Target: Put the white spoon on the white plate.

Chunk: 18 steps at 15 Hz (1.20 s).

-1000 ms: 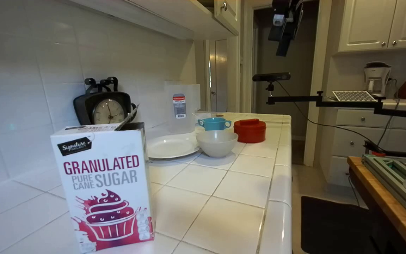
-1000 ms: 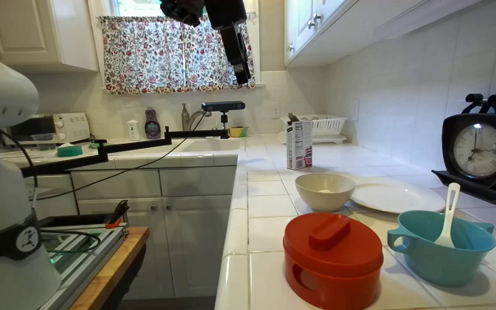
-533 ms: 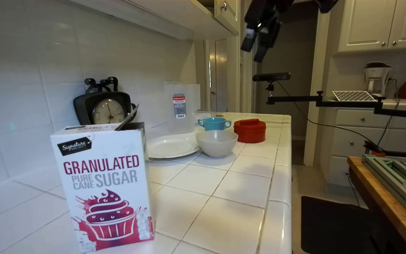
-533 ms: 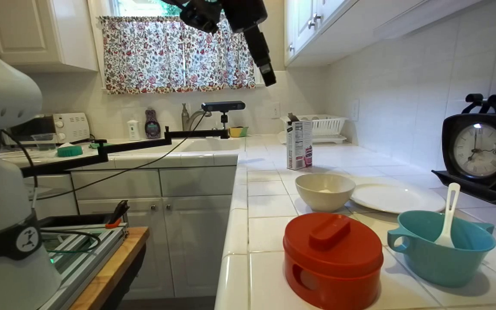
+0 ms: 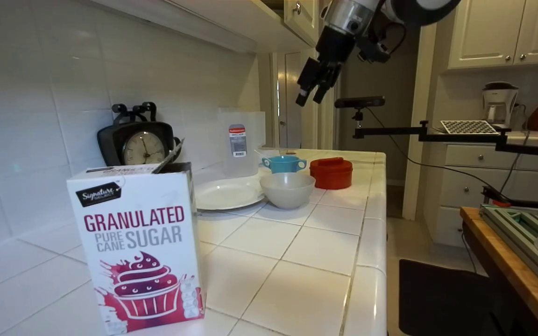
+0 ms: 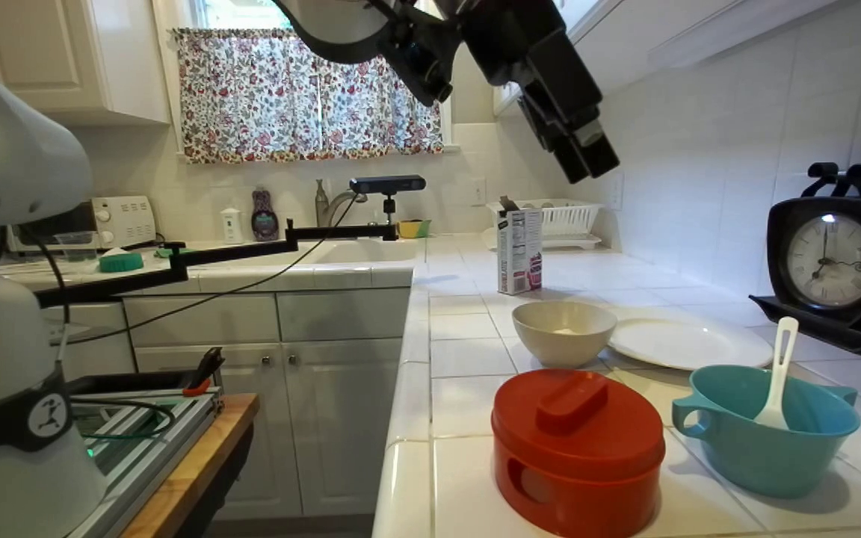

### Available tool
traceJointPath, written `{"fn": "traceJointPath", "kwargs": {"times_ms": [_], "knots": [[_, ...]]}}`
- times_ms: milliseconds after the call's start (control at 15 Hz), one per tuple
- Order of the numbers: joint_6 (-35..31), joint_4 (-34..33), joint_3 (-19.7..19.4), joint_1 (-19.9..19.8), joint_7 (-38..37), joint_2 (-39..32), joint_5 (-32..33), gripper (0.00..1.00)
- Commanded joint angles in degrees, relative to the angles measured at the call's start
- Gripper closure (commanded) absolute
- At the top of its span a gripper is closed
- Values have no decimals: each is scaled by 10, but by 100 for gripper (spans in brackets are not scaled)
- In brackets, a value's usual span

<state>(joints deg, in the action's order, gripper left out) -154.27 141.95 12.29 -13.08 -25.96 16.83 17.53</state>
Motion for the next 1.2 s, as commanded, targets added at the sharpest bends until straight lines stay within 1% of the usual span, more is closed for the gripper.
{"fn": "traceJointPath", "kwargs": {"times_ms": [0,67,267,400,533,733,867,933,1000,1067,1133], "knots": [[-71,-1,46,-89,-103,-26,158,0],[-91,-3,53,-108,-139,-32,205,0],[-134,-8,82,-156,-244,-42,318,0],[-142,-12,103,-181,-311,-45,385,0],[-139,-18,120,-198,-376,-49,438,0],[-121,-33,138,-218,-482,-65,478,0],[-107,-42,144,-223,-534,-86,473,0],[-110,-48,143,-222,-552,-101,464,0],[-108,-51,140,-216,-554,-115,443,0],[-113,-28,132,-212,-517,-83,450,0],[-113,-33,132,-212,-528,-95,449,0]]}}
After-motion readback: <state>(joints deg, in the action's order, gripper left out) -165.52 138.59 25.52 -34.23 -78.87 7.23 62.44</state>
